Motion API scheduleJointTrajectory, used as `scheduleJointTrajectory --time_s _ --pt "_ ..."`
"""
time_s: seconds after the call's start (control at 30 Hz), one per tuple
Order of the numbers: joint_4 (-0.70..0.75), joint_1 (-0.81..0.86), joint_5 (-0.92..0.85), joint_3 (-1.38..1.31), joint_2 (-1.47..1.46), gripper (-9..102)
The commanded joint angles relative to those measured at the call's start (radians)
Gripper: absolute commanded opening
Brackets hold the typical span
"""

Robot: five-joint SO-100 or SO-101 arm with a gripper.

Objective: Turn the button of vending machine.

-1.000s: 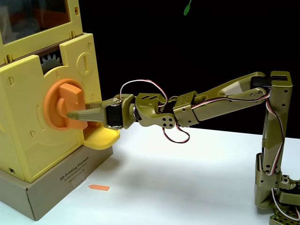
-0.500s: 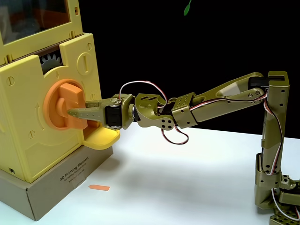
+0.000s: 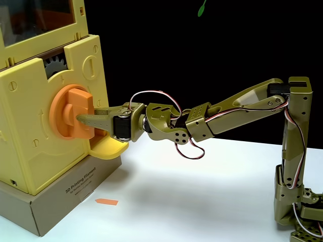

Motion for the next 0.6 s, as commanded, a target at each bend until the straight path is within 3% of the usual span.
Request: scheduleJointTrajectory --time_s 0.0,0.33,0.57 --pt "-0.026 0.005 -0.003 -0.003 0.006 -1" --pt "-0.032 0.005 0.025 0.025 0.029 -1" --pt "-0.064 0.005 0.16 0.063 0.058 -1"
